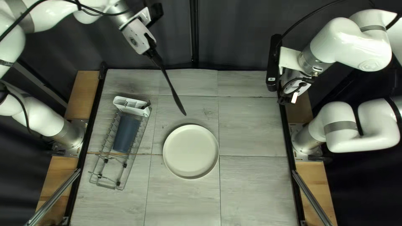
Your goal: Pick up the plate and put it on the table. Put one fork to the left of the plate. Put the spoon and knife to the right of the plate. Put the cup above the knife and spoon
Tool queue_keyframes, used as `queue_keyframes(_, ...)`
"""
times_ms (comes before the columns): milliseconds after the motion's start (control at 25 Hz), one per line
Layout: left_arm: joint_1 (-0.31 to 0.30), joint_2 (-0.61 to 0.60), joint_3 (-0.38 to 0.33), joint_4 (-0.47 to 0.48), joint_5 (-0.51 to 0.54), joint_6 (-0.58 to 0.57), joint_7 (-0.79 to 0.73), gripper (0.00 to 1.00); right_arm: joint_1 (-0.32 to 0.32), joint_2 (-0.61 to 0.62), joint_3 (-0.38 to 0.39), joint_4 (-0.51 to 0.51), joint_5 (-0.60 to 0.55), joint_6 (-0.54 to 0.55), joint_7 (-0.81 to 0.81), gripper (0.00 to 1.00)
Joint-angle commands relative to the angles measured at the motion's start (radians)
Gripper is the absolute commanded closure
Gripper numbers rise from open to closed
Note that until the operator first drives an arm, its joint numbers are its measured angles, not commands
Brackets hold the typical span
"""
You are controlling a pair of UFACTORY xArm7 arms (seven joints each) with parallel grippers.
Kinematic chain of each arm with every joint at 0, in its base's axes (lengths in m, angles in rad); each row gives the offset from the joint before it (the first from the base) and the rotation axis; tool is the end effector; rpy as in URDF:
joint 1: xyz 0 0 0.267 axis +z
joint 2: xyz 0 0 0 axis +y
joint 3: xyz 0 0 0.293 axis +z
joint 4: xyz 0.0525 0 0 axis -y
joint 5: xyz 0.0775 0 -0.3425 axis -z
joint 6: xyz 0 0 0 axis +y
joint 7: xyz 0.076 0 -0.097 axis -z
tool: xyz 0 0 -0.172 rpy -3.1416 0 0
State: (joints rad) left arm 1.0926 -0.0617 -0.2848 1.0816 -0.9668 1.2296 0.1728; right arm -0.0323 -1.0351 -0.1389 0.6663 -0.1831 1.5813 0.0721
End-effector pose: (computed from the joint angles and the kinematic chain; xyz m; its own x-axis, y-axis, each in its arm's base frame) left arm 0.4620 0.2109 0.3019 0.5508 0.8303 -0.0851 0.5708 -0.3003 0.7642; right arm 0.2048 -0.0777 0.3225 0.9747 -0.1893 0.1189 -0.1967 -0.9790 0.0539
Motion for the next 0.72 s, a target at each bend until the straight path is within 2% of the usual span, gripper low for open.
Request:
queue_keyframes(40,-0.033,0.05,-0.035,0.039,0.008,-0.034,-0.011,1.0,0.0,0.0,0.0,0.0,0.0,0.0,0.0,0.0)
queue_keyframes(280,-0.04,0.103,-0.042,0.082,0.036,-0.026,0.002,1.0,0.0,0.0,0.0,0.0,0.0,0.0,0.0,0.0)
queue_keyframes(440,-0.006,0.097,-0.01,0.049,0.027,0.0,0.047,1.0,0.0,0.0,0.0,0.0,0.0,0.0,0.0,0.0)
queue_keyframes(720,0.02,0.115,0.013,-0.015,-0.016,-0.018,0.099,1.0,0.0,0.0,0.0,0.0,0.0,0.0,0.0,0.0)
